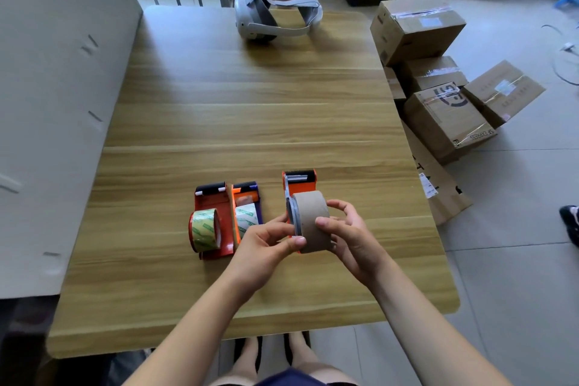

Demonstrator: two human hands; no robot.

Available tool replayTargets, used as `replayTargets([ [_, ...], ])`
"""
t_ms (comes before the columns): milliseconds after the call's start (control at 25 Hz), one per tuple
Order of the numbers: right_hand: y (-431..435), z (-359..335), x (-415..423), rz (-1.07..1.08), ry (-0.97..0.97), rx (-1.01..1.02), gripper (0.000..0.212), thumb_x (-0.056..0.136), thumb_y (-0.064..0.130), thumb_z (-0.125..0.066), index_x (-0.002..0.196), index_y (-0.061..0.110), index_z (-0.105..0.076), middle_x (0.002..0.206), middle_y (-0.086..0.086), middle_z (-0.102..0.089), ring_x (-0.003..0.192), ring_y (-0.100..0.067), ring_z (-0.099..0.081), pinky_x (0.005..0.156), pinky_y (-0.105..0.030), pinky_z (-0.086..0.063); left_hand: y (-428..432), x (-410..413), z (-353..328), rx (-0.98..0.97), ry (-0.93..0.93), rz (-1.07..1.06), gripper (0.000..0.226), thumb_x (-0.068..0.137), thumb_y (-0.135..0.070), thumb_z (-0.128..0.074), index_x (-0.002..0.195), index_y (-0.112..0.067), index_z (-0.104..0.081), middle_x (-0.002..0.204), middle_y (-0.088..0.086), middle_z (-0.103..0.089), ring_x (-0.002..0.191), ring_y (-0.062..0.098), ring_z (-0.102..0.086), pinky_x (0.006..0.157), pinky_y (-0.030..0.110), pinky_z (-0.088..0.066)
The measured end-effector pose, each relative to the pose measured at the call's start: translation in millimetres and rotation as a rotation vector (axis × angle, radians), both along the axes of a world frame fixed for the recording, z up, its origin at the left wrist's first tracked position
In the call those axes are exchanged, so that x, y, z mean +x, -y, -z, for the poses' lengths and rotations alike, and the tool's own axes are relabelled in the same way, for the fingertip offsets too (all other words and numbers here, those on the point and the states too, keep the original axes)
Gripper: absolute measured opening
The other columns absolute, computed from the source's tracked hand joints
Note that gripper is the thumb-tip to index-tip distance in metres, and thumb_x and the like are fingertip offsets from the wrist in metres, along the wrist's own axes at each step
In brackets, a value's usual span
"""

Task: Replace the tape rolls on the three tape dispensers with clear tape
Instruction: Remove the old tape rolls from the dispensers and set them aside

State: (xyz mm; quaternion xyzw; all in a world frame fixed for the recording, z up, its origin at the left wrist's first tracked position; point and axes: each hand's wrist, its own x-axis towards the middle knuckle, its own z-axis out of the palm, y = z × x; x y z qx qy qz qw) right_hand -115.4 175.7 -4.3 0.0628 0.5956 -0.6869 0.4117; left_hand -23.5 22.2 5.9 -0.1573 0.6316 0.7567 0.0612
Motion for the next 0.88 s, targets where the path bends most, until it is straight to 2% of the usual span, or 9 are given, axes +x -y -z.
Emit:
replayTargets([
  [80,-6,1,-1,-0.02,0.013,-0.005,0.094,0.049,0.029,-0.079,0.132,0.019,-0.036,0.107,-0.016,-0.065,0.1,-0.03,-0.063,0.073,-0.037,-0.052,-2,0,4,0.023,0.033,-0.009,0.031,0.074,-0.018,-0.07,0.088,0.01,-0.07,0.12,0.006,-0.065,0.121,0.016,-0.055,0.099,0.033,-0.048],
  [240,-11,1,-3,-0.041,0.004,-0.019,0.087,0.053,0.031,-0.074,0.133,0.027,-0.041,0.116,-0.021,-0.063,0.105,-0.035,-0.061,0.071,-0.043,-0.055,-12,-2,7,0.012,0.061,-0.017,0.038,0.072,-0.031,-0.072,0.089,0.003,-0.072,0.114,0.005,-0.069,0.13,0.022,-0.046,0.105,0.05,-0.041],
  [320,-14,1,-4,-0.066,-0.015,-0.028,0.078,0.056,0.032,-0.071,0.131,0.026,-0.048,0.12,-0.02,-0.062,0.107,-0.035,-0.06,0.072,-0.044,-0.055,-15,-3,5,0.04,0.083,-0.034,0.039,0.07,-0.031,-0.074,0.089,0.003,-0.071,0.114,0.005,-0.069,0.128,0.025,-0.048,0.099,0.044,-0.047],
  [440,-21,2,-8,-0.099,-0.036,-0.029,0.073,0.059,0.033,-0.069,0.129,0.024,-0.053,0.121,-0.019,-0.061,0.105,-0.032,-0.061,0.072,-0.044,-0.055,-22,-6,-2,0.045,0.107,-0.056,0.031,0.077,-0.02,-0.071,0.09,0.008,-0.068,0.127,0.003,-0.06,0.114,0.025,-0.059,0.078,0.028,-0.053],
  [520,-24,1,-11,-0.103,-0.049,-0.015,0.074,0.057,0.033,-0.071,0.128,0.023,-0.053,0.116,-0.016,-0.065,0.102,-0.028,-0.063,0.07,-0.042,-0.054,-26,-7,-2,0.034,0.108,-0.073,0.021,0.079,-0.017,-0.069,0.088,0.003,-0.069,0.128,0.001,-0.059,0.106,0.022,-0.062,0.078,0.03,-0.054],
  [640,-26,1,-14,-0.105,-0.045,-0.011,0.075,0.055,0.033,-0.073,0.127,0.024,-0.052,0.108,-0.012,-0.066,0.097,-0.025,-0.064,0.067,-0.04,-0.054,-31,-7,-2,0.057,0.135,-0.109,0.021,0.083,-0.018,-0.064,0.085,0.004,-0.064,0.117,0.005,-0.062,0.097,0.02,-0.063,0.085,0.047,-0.051],
  [720,-25,0,-15,-0.11,-0.026,-0.021,0.073,0.054,0.033,-0.073,0.124,0.025,-0.053,0.107,-0.011,-0.066,0.094,-0.024,-0.064,0.067,-0.04,-0.054,-37,-10,-6,0.011,0.151,-0.131,0.024,0.091,-0.012,-0.053,0.09,0.013,-0.054,0.104,0.004,-0.063,0.088,0.017,-0.061,0.083,0.043,-0.053],
  [800,-23,1,-16,-0.111,-0.025,-0.016,0.074,0.054,0.033,-0.073,0.124,0.026,-0.052,0.107,-0.012,-0.065,0.095,-0.025,-0.063,0.07,-0.042,-0.054,-42,-11,-8,-0.005,0.144,-0.177,0.022,0.094,-0.01,-0.047,0.091,0.011,-0.052,0.093,0.001,-0.064,0.084,0.014,-0.063,0.078,0.036,-0.055],
  [880,-20,2,-16,-0.11,-0.039,-0.008,0.076,0.053,0.033,-0.074,0.125,0.029,-0.052,0.107,-0.013,-0.063,0.097,-0.026,-0.062,0.075,-0.046,-0.051,-44,-11,-10,0.017,0.135,-0.236,0.021,0.095,-0.011,-0.046,0.089,0.008,-0.053,0.086,0.005,-0.062,0.084,0.018,-0.062,0.08,0.039,-0.056],
])
